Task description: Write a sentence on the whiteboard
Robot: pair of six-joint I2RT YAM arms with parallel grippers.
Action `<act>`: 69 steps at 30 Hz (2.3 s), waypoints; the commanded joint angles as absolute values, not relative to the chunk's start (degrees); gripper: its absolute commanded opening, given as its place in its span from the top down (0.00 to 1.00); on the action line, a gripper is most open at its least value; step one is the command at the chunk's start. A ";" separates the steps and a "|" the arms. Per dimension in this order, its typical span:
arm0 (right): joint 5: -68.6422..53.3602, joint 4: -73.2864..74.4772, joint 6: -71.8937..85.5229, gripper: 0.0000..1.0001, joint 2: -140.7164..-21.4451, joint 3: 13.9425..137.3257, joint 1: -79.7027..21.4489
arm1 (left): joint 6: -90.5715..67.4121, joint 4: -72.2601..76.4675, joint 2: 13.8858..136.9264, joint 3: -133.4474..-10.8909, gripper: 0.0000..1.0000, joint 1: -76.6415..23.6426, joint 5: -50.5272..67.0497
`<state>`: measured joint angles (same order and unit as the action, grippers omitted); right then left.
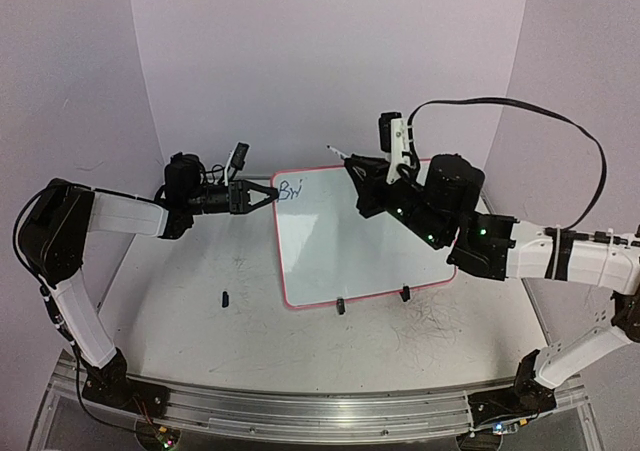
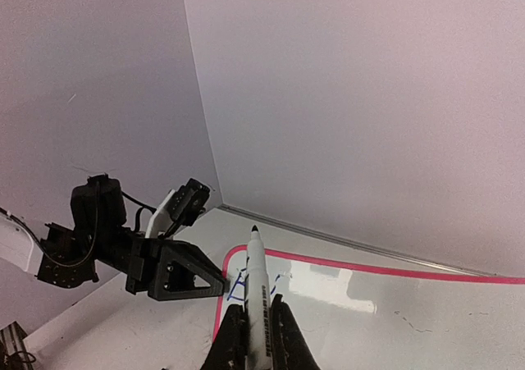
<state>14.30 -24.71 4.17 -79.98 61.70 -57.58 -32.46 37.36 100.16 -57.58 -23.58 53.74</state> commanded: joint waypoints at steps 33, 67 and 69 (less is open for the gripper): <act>16.30 -31.97 -6.91 1.00 -82.63 56.81 -57.75 | -37.00 36.01 102.02 -64.87 0.85 -22.85 52.06; 12.79 -24.13 -6.70 1.00 -93.65 65.73 -57.64 | -34.28 36.00 101.04 -62.91 1.00 -22.88 52.79; 13.22 -24.00 -6.67 1.00 -93.90 66.03 -57.61 | -34.31 36.01 100.96 -62.89 1.00 -22.89 52.77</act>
